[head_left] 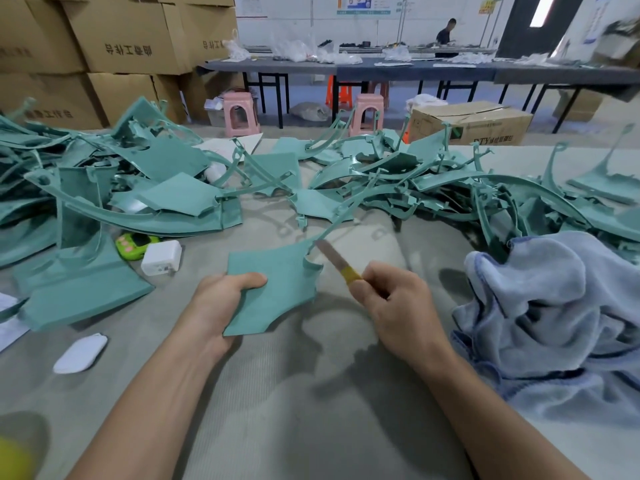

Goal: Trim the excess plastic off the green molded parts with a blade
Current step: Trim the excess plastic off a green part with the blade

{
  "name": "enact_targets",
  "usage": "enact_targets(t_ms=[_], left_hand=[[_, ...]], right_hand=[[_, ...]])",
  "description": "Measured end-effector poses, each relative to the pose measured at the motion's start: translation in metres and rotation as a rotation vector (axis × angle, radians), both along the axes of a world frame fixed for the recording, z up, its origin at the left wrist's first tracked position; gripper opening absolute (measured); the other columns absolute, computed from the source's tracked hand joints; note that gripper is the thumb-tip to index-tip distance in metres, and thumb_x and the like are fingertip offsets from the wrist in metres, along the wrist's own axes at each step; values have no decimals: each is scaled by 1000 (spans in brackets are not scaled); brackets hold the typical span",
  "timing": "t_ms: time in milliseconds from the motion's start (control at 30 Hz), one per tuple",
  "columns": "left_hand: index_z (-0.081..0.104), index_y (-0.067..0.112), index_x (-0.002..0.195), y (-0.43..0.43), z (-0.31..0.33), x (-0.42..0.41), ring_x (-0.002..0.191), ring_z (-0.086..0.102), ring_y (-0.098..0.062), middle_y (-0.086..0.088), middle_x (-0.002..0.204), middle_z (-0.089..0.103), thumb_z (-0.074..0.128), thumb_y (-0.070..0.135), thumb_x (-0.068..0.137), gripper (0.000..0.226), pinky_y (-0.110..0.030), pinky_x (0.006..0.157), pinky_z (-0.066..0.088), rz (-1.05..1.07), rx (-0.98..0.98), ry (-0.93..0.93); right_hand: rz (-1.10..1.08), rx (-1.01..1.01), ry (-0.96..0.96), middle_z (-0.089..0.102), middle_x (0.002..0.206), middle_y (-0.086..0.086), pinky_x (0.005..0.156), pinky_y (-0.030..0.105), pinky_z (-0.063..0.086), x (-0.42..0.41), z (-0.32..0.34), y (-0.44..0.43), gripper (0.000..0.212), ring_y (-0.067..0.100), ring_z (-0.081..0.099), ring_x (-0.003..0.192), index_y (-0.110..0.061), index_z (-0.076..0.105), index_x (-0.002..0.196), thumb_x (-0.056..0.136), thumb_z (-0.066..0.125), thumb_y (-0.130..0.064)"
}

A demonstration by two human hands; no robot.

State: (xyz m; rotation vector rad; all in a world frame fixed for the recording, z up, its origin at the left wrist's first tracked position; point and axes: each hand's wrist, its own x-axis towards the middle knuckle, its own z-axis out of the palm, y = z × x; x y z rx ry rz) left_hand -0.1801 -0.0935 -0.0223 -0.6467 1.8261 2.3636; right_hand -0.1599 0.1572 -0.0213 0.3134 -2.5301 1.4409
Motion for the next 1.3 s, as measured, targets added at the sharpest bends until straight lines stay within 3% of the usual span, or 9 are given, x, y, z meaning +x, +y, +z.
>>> enact_targets(t_ms=[333, 467, 567, 733, 800, 900, 1100, 1200, 1300], left_hand=[[70, -1, 106, 3, 5, 5, 68, 75, -34, -22, 93, 77, 67, 3, 85, 21, -40, 52, 59, -23, 0, -9], [71, 3, 105, 6, 8, 6, 61, 73, -24, -14, 88, 78, 64, 9, 90, 18, -32, 48, 57, 4, 82, -2], [68, 11, 99, 7, 11, 4, 46, 67, -15, -3, 69, 75, 56, 14, 98, 13, -20, 37, 46, 115, 176, 17], [65, 12, 99, 15, 16, 8, 39, 62, -16, -4, 61, 70, 55, 21, 100, 13, -19, 34, 44, 127, 320, -66], [63, 10, 95, 21, 15, 9, 36, 59, -16, -6, 56, 67, 56, 18, 100, 12, -18, 33, 44, 100, 324, -107], [56, 12, 86, 24, 17, 8, 28, 49, -10, -1, 44, 57, 53, 15, 102, 16, -11, 29, 32, 95, 314, -119], [63, 5, 99, 27, 15, 10, 46, 66, -21, -11, 65, 71, 59, 16, 98, 11, -37, 49, 61, 69, 296, -116], [60, 8, 91, 26, 15, 9, 34, 58, -15, -5, 52, 65, 58, 15, 100, 12, -20, 32, 46, 98, 272, -114], [65, 4, 99, 25, 13, 7, 45, 67, -20, -12, 68, 74, 59, 16, 99, 13, -25, 37, 51, 103, 232, -68]], right_hand=[[70, 71, -27, 48, 55, -9, 47, 23, 34, 7, 1, -6, 29, 4, 40, 49, -18, 56, 71, 96, 69, -27], [-229, 10, 8, 47, 53, -6, 48, 27, 33, 1, 2, -3, 34, 6, 38, 49, -15, 52, 69, 97, 66, -29], [-22, -65, 36, 47, 56, -6, 45, 26, 32, 17, 6, -8, 31, 4, 38, 49, -21, 50, 72, 95, 61, -39], [249, 246, 45, 56, 68, -7, 56, 25, 41, 29, -1, -40, 22, 11, 51, 63, -29, 47, 83, 96, 52, -46], [142, 297, 37, 57, 68, -4, 60, 36, 44, 21, -1, -40, 21, 16, 53, 68, -32, 44, 83, 99, 53, -42], [-86, 192, 72, 52, 64, -3, 53, 29, 32, 15, -3, -31, 25, 15, 48, 64, -39, 44, 76, 100, 53, -42], [120, 309, 223, 44, 60, -15, 61, 12, 31, 30, 0, -40, 23, 14, 41, 65, -38, 38, 81, 99, 54, -36], [-227, 143, 104, 51, 66, -2, 52, 20, 26, 15, 3, -28, 32, 15, 44, 63, -36, 39, 73, 101, 54, -41], [-18, 166, 184, 50, 65, -7, 55, 19, 30, 28, 4, -29, 26, 10, 44, 64, -43, 40, 76, 99, 51, -44]])
